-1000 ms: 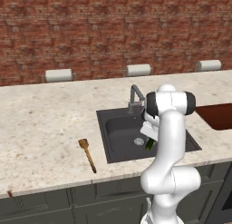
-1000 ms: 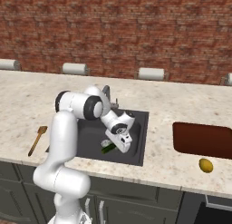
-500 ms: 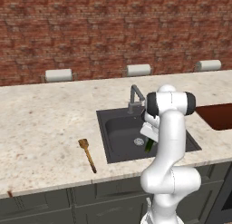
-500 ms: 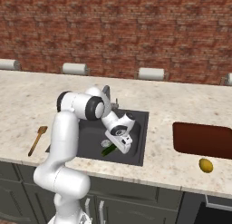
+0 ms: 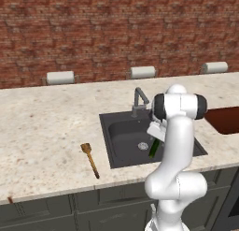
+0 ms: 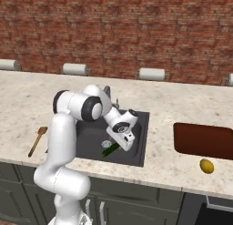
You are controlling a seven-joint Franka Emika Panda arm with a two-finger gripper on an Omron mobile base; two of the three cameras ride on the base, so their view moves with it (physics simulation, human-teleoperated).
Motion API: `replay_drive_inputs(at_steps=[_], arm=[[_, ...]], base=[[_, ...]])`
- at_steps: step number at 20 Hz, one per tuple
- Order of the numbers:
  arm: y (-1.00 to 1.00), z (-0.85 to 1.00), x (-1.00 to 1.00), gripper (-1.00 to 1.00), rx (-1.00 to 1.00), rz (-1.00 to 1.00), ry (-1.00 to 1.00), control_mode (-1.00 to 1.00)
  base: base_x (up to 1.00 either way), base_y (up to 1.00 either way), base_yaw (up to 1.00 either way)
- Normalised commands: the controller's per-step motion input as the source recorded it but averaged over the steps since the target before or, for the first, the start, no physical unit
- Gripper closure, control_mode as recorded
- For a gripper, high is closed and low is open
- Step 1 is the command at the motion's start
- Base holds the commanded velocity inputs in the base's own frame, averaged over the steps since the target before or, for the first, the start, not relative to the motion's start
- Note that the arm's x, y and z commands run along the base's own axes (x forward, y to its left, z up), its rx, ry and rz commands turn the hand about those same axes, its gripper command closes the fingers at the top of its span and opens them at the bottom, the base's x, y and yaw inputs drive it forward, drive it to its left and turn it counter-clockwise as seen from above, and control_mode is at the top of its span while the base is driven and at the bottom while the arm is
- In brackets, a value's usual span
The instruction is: Pick up all produce items and place them in the sink. Turn on the sink faucet to wash them. Then turn the sink off and put them in the tray.
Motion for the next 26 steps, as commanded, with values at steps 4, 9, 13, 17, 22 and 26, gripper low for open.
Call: replay_drive_inputs(at_steps=[4, 9, 13, 17, 22, 26], arm=[[-0.19, 0.83, -0.5, -1.0, -0.03, 0.0, -0.02, -1.0], [-0.35, 0.71, -0.7, -1.0, -0.03, 0.0, -0.02, -1.0], [-0.13, 0.88, -0.53, -1.0, -0.08, 0.0, -0.05, -1.0], [-0.04, 1.0, -0.41, -1.0, -0.14, 0.02, -0.07, -1.0], [-0.36, 0.85, -0.66, -1.0, -0.16, 0.06, -0.13, -1.0], [-0.66, 0.59, -0.82, -1.0, -0.19, 0.12, -0.14, -1.0]], base=[[0.0, 0.0, 0.0], [0.0, 0.0, 0.0], [0.0, 0.0, 0.0], [0.0, 0.0, 0.0], [0.0, 0.0, 0.0], [0.0, 0.0, 0.0]])
